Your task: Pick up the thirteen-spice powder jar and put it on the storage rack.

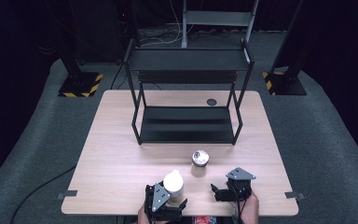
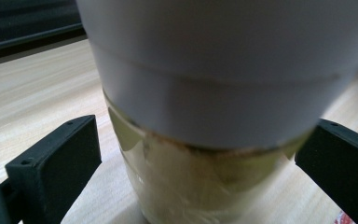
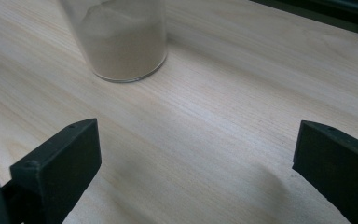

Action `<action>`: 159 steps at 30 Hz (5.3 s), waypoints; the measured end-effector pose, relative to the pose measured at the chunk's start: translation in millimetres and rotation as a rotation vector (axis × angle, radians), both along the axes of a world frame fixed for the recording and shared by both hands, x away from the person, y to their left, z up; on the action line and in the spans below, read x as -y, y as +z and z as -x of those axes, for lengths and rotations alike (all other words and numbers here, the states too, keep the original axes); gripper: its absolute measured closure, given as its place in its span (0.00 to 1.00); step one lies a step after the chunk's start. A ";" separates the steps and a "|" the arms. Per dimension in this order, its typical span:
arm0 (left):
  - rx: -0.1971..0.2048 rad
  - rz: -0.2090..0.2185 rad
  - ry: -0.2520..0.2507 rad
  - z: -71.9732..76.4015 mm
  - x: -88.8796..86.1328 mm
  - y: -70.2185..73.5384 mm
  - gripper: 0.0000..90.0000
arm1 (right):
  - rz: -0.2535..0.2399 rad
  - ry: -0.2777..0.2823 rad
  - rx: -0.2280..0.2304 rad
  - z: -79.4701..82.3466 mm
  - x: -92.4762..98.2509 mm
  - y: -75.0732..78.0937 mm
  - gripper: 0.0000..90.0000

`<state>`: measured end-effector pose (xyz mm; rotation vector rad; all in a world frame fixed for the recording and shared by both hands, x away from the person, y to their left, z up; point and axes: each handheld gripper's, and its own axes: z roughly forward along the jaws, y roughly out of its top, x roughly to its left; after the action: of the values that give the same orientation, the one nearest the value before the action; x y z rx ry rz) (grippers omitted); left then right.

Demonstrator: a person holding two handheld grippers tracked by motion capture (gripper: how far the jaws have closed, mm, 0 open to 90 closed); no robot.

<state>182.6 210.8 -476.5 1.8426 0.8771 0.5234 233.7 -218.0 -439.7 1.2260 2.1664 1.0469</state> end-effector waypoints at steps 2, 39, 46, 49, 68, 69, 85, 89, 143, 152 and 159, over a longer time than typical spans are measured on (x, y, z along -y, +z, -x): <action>-0.003 0.005 -0.002 -1.0 0.6 -0.4 0.00 | -0.006 -0.003 0.003 0.4 0.7 -0.5 0.00; 0.068 0.069 -0.039 1.1 -18.3 -10.8 0.33 | -0.026 -0.023 0.027 6.1 3.0 -3.2 0.02; 0.087 0.074 -0.033 1.2 -24.0 -6.2 0.33 | -0.023 -0.022 0.024 5.7 2.5 -2.8 0.02; 0.092 0.069 -0.029 0.7 -26.6 -3.8 0.33 | -0.024 -0.022 0.024 5.6 2.8 -2.9 0.02; 0.092 0.056 0.042 -6.1 -45.4 6.5 0.33 | -0.028 -0.019 0.028 6.1 3.6 -3.4 0.02; 0.091 0.055 0.043 -6.6 -46.8 7.1 0.33 | -0.029 -0.019 0.029 6.2 3.6 -3.5 0.02; 0.088 0.061 0.071 -16.7 -65.0 14.0 0.33 | -0.030 -0.015 0.027 5.7 4.4 -3.5 0.02; 0.092 0.062 0.076 -19.1 -69.3 15.2 0.34 | -0.033 -0.016 0.026 5.2 5.1 -3.5 0.02; 0.126 0.035 0.095 -69.3 -90.2 44.7 0.34 | -0.020 -0.022 0.016 3.5 2.5 -2.2 0.03; 0.130 0.020 0.092 -76.1 -89.3 50.1 0.33 | -0.017 -0.024 0.014 3.2 1.9 -1.8 0.03; 0.129 0.017 0.093 -82.1 -89.3 52.3 0.34 | -0.015 -0.028 0.011 2.8 1.2 -1.5 0.03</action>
<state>264.7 300.1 -424.2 1.7380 0.8803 0.6833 230.9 -219.3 -441.2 1.2510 2.1309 1.0575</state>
